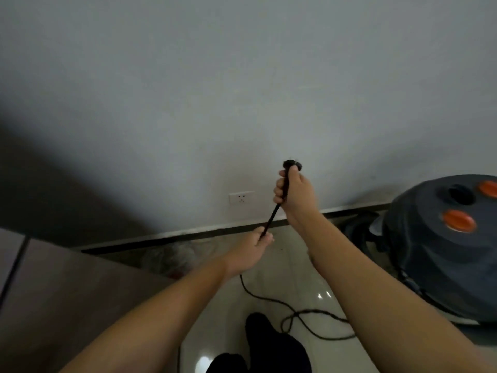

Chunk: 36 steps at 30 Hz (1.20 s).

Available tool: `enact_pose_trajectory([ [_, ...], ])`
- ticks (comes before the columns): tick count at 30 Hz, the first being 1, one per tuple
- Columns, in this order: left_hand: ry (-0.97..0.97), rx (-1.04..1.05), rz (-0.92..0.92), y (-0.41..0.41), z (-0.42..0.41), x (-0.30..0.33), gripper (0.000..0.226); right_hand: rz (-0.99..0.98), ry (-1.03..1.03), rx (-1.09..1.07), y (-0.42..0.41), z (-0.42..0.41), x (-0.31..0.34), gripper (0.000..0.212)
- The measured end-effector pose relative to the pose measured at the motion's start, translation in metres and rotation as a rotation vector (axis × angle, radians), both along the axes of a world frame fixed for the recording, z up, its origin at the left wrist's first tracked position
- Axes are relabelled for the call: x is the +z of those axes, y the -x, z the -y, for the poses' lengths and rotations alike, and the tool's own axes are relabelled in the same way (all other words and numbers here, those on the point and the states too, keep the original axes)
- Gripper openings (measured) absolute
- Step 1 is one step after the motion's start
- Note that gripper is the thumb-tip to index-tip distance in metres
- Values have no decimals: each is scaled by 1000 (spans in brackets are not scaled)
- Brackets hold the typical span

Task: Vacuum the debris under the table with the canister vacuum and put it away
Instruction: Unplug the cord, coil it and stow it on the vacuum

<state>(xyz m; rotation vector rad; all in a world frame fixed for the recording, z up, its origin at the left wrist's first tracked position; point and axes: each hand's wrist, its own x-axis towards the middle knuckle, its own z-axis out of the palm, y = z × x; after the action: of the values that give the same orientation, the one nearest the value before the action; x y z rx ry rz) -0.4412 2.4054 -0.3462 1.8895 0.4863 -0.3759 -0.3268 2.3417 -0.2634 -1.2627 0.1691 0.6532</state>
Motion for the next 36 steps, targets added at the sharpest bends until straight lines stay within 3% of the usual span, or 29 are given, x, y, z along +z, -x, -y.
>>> enact_pose_trajectory([
  [3,-227,-10,125,18,17,78,23,120,357,-13,11,54,63,37],
  [5,-435,-115,262,23,31,128,29,338,699,67,25,93,97,44],
  [7,-593,-260,375,23,52,180,33,613,892,194,43,129,130,51],
  [10,-617,-374,458,19,89,239,33,952,890,519,66,178,175,37],
  [12,-571,-351,489,19,112,263,30,948,818,590,81,210,201,19],
  [14,-474,-286,510,21,134,275,26,945,776,548,89,246,221,25],
  [18,-305,-185,502,31,184,282,41,883,719,187,92,336,242,34],
  [23,-245,-138,382,53,249,264,39,279,209,-695,78,484,271,33],
  [26,-156,-140,254,72,280,245,32,13,-12,-1010,75,572,278,35],
  [28,-153,-151,165,78,303,241,28,-54,-59,-1090,79,603,271,36],
  [31,-280,-409,100,74,349,255,26,87,125,-891,96,593,263,31],
  [34,-464,-846,169,63,404,288,29,288,416,-406,124,550,258,28],
  [36,-544,-921,342,57,435,313,26,442,607,-6,142,528,250,26],
])
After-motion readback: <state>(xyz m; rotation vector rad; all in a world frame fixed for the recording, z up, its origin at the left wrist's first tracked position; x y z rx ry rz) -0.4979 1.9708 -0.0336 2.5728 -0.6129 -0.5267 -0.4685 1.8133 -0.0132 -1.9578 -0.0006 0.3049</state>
